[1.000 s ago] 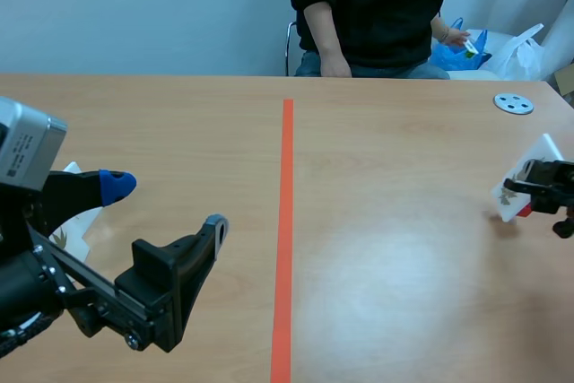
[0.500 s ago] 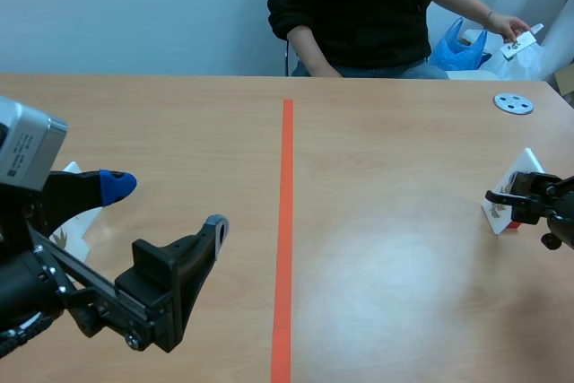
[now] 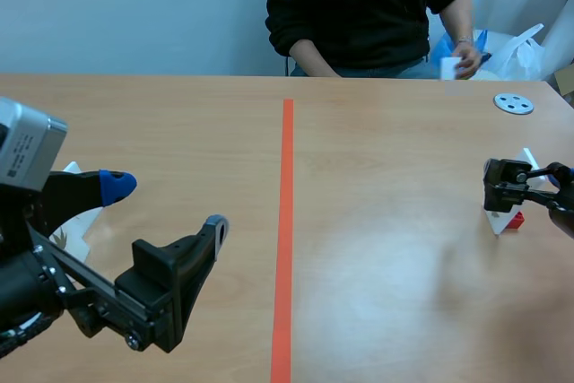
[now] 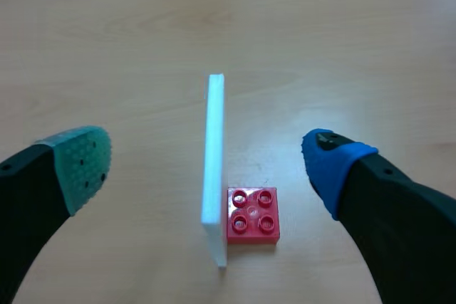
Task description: Sort the leaf by its shape. The table is split by an orange tape line. A compound leaf with several leaflets goes to the left side, a simple leaf with one blade goes to the right side. Return to the home posture when a red brick is placed on the table.
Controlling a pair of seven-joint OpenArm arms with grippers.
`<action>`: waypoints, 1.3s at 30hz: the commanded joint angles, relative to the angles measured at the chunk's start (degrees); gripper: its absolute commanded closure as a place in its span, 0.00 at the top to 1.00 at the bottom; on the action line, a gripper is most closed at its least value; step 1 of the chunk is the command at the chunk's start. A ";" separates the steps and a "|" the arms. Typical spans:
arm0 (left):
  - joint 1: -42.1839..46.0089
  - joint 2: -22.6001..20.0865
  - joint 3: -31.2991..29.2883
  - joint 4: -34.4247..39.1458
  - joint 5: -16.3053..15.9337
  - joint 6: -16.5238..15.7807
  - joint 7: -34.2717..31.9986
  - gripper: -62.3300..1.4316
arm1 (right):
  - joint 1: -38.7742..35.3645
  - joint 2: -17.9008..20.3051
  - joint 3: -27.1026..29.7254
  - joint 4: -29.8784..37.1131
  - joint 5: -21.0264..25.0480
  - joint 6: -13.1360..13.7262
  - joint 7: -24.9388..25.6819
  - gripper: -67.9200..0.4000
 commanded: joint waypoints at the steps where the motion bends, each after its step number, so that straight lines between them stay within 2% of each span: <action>1: 0.00 0.13 -0.24 0.24 -0.37 0.09 -0.83 1.00 | -0.63 1.75 1.46 5.44 -0.33 0.22 -0.83 0.90; 4: 0.00 0.13 -0.24 0.24 -0.37 0.09 -0.83 1.00 | -3.98 2.03 3.26 12.90 -0.44 0.20 -5.35 1.00; 9: 0.00 0.11 -0.24 0.24 -0.37 0.11 -0.83 1.00 | -11.58 2.08 6.86 25.90 -0.31 0.20 -11.34 1.00; 15: 0.00 -0.04 -0.24 0.24 -0.37 0.11 -0.76 1.00 | -22.71 2.08 9.07 41.35 -0.22 0.22 -14.12 1.00; 23: 0.02 -0.72 -0.28 0.24 -0.39 0.09 0.09 1.00 | -35.67 1.99 8.96 57.44 -0.22 0.68 -14.19 1.00; 25: 0.02 -1.29 -0.28 0.24 -0.39 0.09 0.15 1.00 | -38.47 1.86 8.96 60.13 -0.22 0.72 -14.21 1.00; 32: 0.17 -2.91 -0.28 0.24 -0.42 0.09 0.72 1.00 | -46.66 0.59 8.72 65.57 -0.20 5.18 -15.02 1.00; 39: 0.17 -2.91 -0.28 0.24 -0.83 0.09 0.76 1.00 | -47.01 0.61 6.75 65.59 -0.39 5.20 -15.19 1.00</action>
